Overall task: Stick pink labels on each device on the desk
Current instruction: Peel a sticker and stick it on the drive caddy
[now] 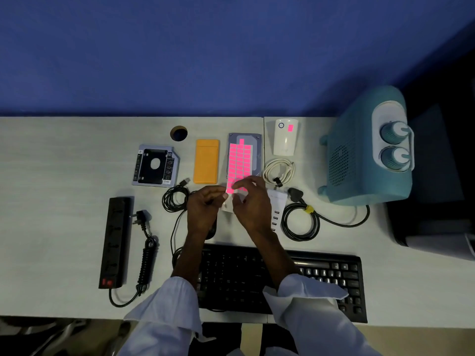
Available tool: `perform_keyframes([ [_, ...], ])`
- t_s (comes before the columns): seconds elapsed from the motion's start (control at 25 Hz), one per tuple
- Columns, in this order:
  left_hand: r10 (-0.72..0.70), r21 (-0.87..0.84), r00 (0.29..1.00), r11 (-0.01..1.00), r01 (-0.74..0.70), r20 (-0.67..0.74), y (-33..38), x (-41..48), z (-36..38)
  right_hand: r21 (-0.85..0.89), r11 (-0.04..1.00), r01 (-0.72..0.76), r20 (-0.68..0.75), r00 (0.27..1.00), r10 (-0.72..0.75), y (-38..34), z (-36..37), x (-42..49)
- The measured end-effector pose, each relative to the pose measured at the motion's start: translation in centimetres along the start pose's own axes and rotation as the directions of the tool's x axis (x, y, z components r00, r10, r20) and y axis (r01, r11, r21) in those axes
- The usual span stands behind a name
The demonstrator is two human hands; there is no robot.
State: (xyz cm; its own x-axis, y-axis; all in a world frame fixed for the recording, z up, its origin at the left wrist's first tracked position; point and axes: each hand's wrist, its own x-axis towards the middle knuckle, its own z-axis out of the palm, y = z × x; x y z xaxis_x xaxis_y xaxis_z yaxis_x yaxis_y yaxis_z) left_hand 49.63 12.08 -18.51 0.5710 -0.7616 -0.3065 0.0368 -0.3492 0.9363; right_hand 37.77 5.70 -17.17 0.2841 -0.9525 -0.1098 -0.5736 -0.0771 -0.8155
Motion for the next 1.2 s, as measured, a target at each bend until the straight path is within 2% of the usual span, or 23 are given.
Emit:
perform_keyframes([
  [0.08, 0.019, 0.0, 1.0, 1.0, -0.019, 0.01, 0.0, 0.1, 0.0, 0.004, 1.0, 0.02, 0.041, 0.999, -0.02, -0.1, 0.2, -0.4],
  [0.24, 0.078, 0.089, 0.996, 0.993, -0.082, 0.046, -0.3, 0.2, -0.1, -0.005, 0.998, 0.06, 0.036, 0.998, -0.06, 0.3, 0.0, -0.6],
  [0.44, 0.147, 0.183, 0.988, 0.971, -0.154, 0.051, -0.1, 0.0, 0.6, -0.031, 0.999, -0.01, 0.045, 0.999, 0.011, 0.8, 0.4, -0.1],
  [0.64, 0.224, 0.252, 0.972, 0.939, -0.234, 0.067, -0.3, 0.0, 0.5, 0.181, 0.977, -0.108, 0.001, 0.994, 0.11, 1.2, 0.7, -0.1],
  [0.76, 0.206, 0.306, 0.978, 0.93, -0.205, 0.03, -0.6, -0.3, 0.5, 0.376, 0.906, -0.194, -0.06, 0.971, 0.233, 1.1, 0.8, 0.2],
  [0.84, 0.21, 0.314, 0.978, 0.929, -0.196, -0.013, -0.5, -0.6, 0.5, 0.472, 0.852, -0.228, -0.023, 0.963, 0.27, 0.8, 1.0, 0.3],
  [0.96, 0.14, 0.231, 0.986, 0.966, -0.117, -0.087, 0.1, -0.8, 0.1, 0.448, 0.867, -0.218, 0.056, 0.975, 0.216, 0.5, 1.7, 0.6],
  [1.08, 0.023, 0.086, 0.998, 0.996, -0.018, -0.06, 0.5, 0.0, -1.0, 0.381, 0.898, -0.22, 0.104, 0.975, 0.195, -0.6, 2.9, 0.9],
  [1.2, 0.082, 0.141, 0.991, 0.988, -0.067, -0.103, 0.4, 1.1, -2.7, 0.383, 0.899, -0.215, 0.133, 0.975, 0.176, -1.9, 3.9, 1.4],
])
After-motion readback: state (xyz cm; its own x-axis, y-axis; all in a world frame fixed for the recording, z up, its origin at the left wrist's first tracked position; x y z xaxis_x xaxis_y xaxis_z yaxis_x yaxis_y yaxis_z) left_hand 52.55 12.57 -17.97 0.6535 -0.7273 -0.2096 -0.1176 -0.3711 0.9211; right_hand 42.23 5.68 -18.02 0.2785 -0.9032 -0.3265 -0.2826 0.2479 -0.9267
